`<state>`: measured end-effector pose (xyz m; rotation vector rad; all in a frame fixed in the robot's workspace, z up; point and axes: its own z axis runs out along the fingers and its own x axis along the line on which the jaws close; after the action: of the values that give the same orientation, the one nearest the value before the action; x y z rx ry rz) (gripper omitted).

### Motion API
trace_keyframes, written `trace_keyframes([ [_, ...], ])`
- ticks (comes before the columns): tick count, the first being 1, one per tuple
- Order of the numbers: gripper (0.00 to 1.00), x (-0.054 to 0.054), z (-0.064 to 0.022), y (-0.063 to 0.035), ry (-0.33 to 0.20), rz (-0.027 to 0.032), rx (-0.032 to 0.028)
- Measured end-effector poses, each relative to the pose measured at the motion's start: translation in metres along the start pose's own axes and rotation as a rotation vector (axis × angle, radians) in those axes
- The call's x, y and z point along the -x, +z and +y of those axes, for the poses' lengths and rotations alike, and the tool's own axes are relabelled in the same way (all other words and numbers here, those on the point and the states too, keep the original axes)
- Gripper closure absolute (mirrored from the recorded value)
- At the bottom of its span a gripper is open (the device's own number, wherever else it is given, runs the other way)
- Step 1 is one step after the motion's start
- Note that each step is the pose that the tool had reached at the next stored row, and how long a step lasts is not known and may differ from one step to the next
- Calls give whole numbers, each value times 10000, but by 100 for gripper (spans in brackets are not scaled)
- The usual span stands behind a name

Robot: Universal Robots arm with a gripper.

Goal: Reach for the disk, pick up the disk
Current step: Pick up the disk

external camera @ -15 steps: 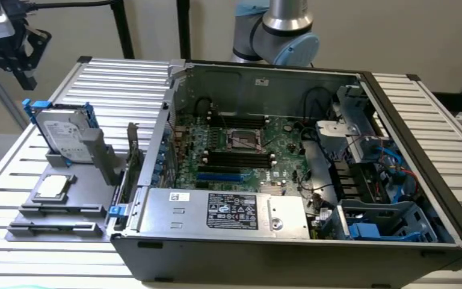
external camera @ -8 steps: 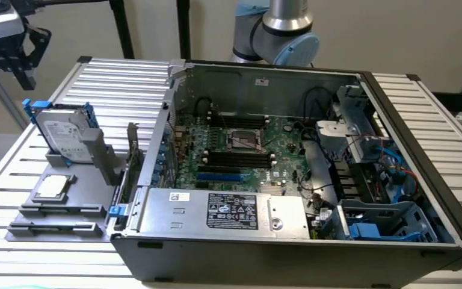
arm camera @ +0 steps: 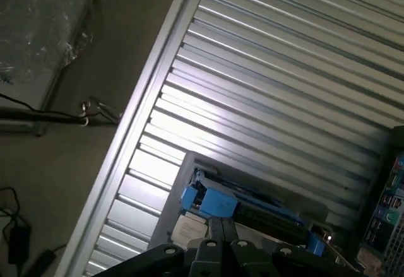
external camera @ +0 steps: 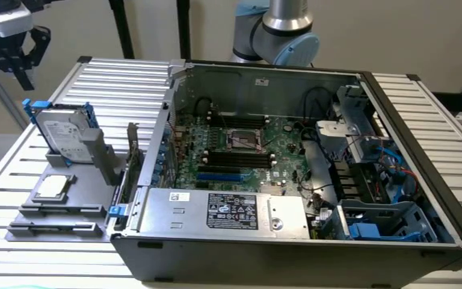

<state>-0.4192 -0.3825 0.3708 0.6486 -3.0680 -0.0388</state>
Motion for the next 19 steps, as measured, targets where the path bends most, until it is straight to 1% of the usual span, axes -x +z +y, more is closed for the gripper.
trace_keyframes([
  [19, 89, 0, 0, 0, -3454, 87, -1],
])
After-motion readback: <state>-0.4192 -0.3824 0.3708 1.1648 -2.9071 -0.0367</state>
